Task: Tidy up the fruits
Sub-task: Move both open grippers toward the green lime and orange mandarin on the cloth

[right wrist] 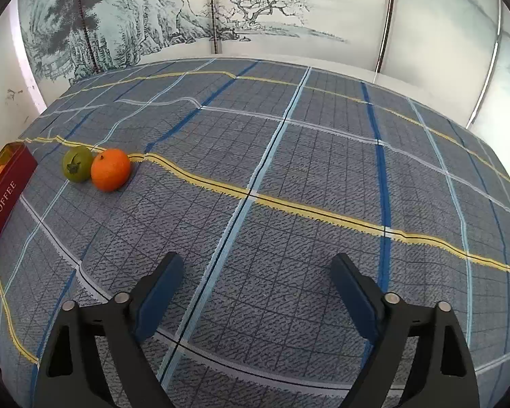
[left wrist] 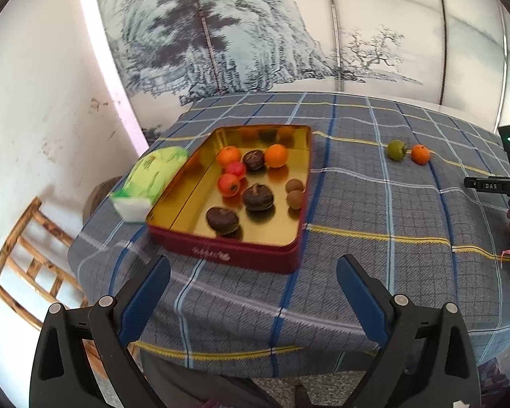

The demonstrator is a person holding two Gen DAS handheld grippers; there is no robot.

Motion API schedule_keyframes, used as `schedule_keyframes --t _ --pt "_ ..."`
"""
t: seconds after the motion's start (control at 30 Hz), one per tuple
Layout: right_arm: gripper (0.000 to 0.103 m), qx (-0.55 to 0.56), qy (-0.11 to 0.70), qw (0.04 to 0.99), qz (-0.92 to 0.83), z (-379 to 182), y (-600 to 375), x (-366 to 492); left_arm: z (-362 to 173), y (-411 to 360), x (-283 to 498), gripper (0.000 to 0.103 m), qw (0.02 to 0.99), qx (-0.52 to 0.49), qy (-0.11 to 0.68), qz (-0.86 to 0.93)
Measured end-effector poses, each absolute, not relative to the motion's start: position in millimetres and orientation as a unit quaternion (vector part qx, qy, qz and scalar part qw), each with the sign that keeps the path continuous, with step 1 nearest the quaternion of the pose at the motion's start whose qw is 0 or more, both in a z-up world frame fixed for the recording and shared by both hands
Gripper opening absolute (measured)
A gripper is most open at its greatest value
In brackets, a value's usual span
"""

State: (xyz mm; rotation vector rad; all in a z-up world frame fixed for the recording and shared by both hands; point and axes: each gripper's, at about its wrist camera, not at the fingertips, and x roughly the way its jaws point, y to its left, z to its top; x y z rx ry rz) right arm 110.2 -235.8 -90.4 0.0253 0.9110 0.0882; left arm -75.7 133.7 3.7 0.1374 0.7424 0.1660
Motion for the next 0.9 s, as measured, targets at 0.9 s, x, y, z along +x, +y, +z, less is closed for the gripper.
schedule_keyframes --t 0.9 --pt "0.103 0.011 0.448 0.894 0.032 -96 -236 115 -2 -2 49 0.097 0.932 0.151 0.322 -0.076"
